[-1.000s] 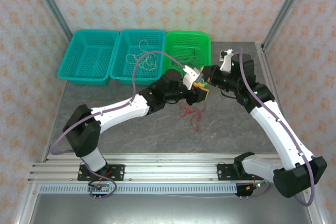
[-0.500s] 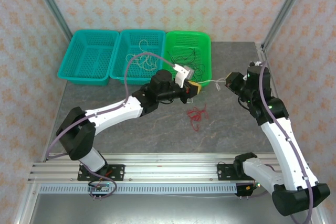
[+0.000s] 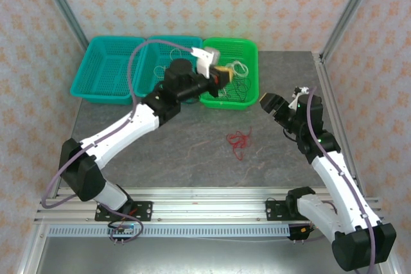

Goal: Untangle the cables

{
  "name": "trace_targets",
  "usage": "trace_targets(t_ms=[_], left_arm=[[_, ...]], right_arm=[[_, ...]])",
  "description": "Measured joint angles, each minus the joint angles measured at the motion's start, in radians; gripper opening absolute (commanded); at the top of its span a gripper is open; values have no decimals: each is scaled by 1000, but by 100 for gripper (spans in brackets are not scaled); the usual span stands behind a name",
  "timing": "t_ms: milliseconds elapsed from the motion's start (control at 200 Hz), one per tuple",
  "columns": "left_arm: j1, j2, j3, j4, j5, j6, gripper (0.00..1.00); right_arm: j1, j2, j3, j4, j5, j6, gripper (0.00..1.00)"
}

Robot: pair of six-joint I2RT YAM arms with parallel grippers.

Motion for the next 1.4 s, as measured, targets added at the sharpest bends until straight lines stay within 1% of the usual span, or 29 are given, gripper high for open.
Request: trace_targets(t_ms=[150,275,380,475,535,626,651,716,801,891,966,1096,1171,1261,1336,1401], left_arm=[[160,33,145,-60,-41,11,0],[278,138,276,-93,-65,23,0],[345,257,355,-126,-70,22,0],[386,380,410,-163,-72,21,0],[404,459,444,-193,-74,20,8],[422,548,473,-245,-82,15,29],[425,566,476,-259,-84,14,33],[429,593,477,-289,-85,7,38],[430,596,477,-311,-84,-1,40],[429,568,469,-307,-80,-10,41],[429,510,428,-298,-64,-31,41],[424,329,264,-238,-35,-86,41],[403,204,157,-207,-34,-108,41],[338,76,48,-178,-43,-110,41],[251,-12,-34,-176,-61,-103,41],[174,-59,-90,-180,-76,-87,41]], right_arm=[[0,10,-3,35,-20,31,80],[0,10,-3,35,-23,37,81],[0,9,-3,31,-23,37,81],[0,4,-3,26,-23,37,81],[0,-1,-3,23,-23,37,82],[0,-5,-3,18,-23,37,82],[0,-5,-3,15,-23,37,82],[0,-4,-3,9,-22,37,82],[0,-3,-3,5,-22,37,82],[0,6,-3,4,-22,37,82],[0,22,-3,2,-23,36,82],[0,56,-3,-16,-23,32,82],[0,79,-3,-34,-23,22,82],[0,112,0,-75,-26,3,82],[0,154,18,-128,-34,-20,82],[0,201,47,-183,-39,-44,82]])
